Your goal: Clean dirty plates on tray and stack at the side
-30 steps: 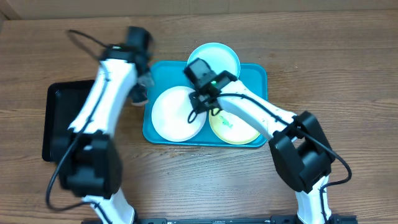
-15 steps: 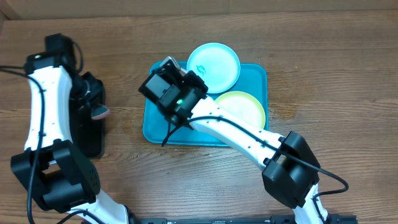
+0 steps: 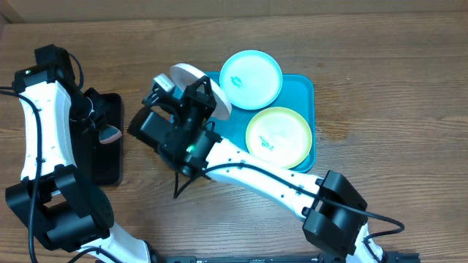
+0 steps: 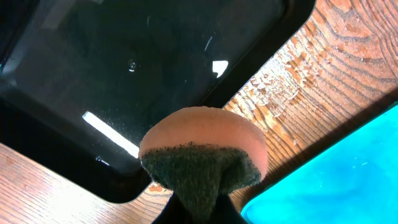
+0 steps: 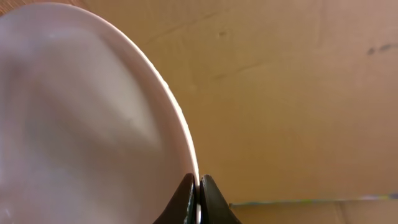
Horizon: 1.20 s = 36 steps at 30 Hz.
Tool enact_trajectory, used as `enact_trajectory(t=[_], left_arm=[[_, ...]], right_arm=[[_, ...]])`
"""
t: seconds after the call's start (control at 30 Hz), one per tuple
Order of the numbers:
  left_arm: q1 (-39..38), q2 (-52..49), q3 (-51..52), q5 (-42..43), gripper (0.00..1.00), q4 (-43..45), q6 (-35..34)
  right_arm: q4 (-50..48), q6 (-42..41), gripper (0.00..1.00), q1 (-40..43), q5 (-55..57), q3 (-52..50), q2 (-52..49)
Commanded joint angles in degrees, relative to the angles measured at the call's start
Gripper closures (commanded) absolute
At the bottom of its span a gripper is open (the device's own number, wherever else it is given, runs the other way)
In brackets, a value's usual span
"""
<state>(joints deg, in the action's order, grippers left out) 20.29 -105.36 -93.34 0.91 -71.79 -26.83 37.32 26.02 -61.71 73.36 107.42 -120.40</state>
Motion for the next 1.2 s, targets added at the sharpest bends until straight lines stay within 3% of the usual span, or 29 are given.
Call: enact_trajectory(t=[0.0,0.5,0.57,0.63,0.7,0.73,0.9,1.0,1.17], left_arm=[[0.04,0.48,-0.57,0.61,0.96,0.09,0.94],[0.02,0.48,-0.55,0.61,0.96,0.13,0.94],[0.02,0.48,-0.55,0.61,0.96,0.11,0.94],[0.02,0.48,-0.55,0.61,0.96,-0.07,0.96],[0.02,0.48,-0.55,0.61,0.96,-0.39,0.96],[0.02,0.48,-0.55,0.61,0.96,-0.42,0.98],[0.02,0.48,-0.55,0.63,0.96,0.2,0.94],[-0.07,0.48,-0.55,0.63,0.96,0.24,0.94],[-0.07,0.48,-0.52,0.61,0.96,0.02,0.96]], right_arm=[[-0.94,4.26,0.96,-0.33,3.52,1.84,1.68],[-0.83,3.63,0.96,-0.2,2.8,1.84,1.68],[-0.46,-2.75,0.96,0.07,-0.39,1.68,1.68],[4.22,-11.3,0.96,1.22,-12.87,1.49,1.68],[9.09,-8.98,0.96,3.37,-27.85,1.18,1.66],[10.86,-8.57,0.96,4.37,-29.64,1.18,1.68],[12.68,-23.04,0.96,8.5,-17.68,2.51,4.92],[12.96,-25.55,0.96,12.68,-28.33,2.84,9.11],[14.88,-28.63,0.96,26.29,-60.89,2.86,14.34]])
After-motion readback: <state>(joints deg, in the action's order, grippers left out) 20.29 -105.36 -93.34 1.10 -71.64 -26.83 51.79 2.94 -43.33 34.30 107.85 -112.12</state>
